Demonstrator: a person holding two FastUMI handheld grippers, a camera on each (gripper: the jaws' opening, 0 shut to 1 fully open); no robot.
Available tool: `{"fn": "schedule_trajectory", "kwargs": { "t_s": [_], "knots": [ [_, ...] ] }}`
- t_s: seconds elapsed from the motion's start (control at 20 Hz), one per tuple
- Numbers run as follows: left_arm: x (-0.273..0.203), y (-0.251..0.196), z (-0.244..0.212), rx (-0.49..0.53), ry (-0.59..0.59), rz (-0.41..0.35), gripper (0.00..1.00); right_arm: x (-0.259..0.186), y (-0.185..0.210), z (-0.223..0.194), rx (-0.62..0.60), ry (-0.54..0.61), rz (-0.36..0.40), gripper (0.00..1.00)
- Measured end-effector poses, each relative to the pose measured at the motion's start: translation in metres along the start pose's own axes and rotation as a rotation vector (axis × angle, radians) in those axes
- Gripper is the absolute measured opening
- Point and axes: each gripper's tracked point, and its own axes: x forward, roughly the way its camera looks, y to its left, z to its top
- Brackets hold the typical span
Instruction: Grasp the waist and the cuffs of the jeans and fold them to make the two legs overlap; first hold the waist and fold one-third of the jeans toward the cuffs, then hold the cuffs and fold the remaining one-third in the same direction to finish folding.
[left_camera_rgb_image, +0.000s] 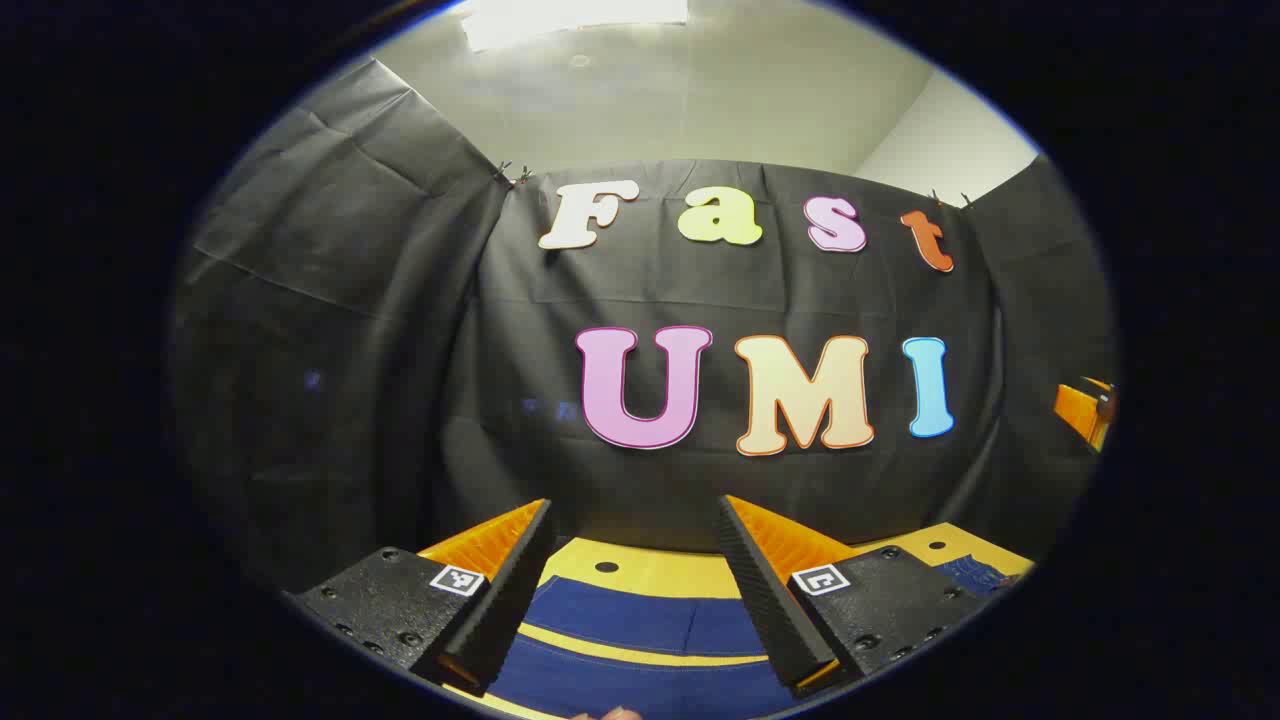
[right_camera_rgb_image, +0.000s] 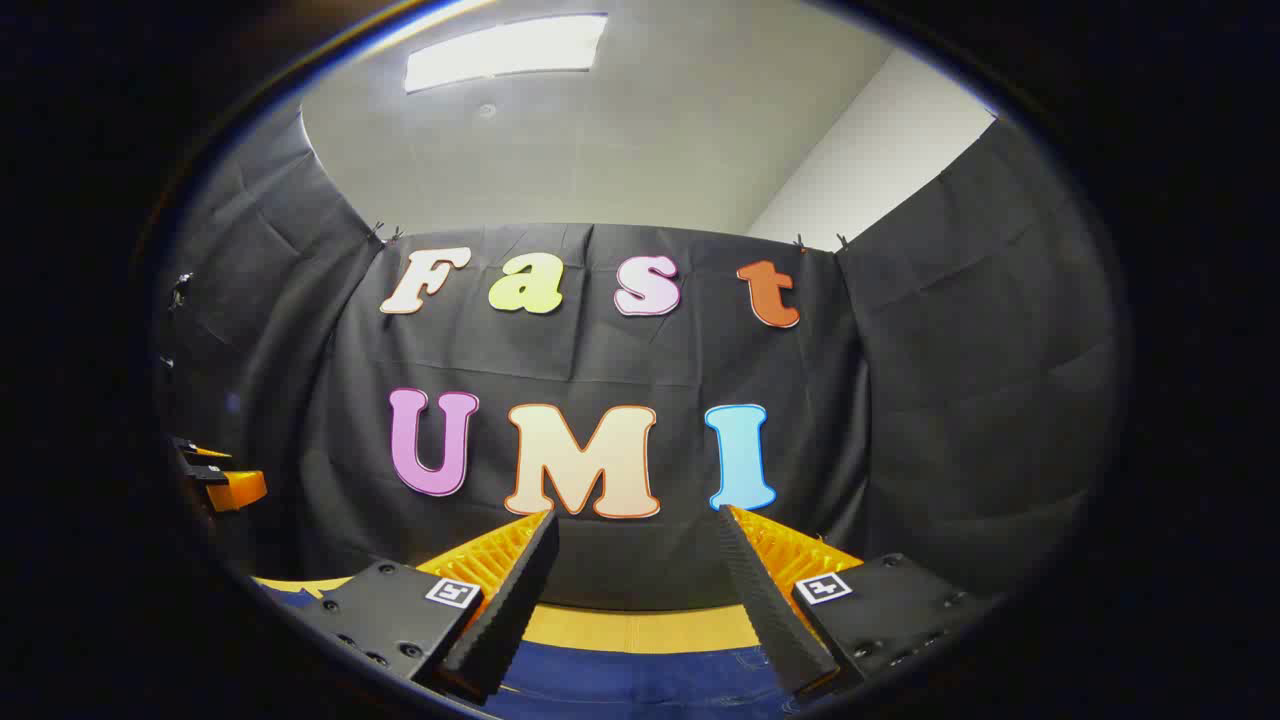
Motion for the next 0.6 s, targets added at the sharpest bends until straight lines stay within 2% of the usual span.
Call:
{"fn": "schedule_trajectory", "kwargs": {
  "t_s": [0.6],
  "knots": [
    [-0.001,0.002,-0.017,0.025,0.045,-0.003,0.94,0.003,0.0,-0.005,0.02,0.024,0.006,0.98]
  ]
}}
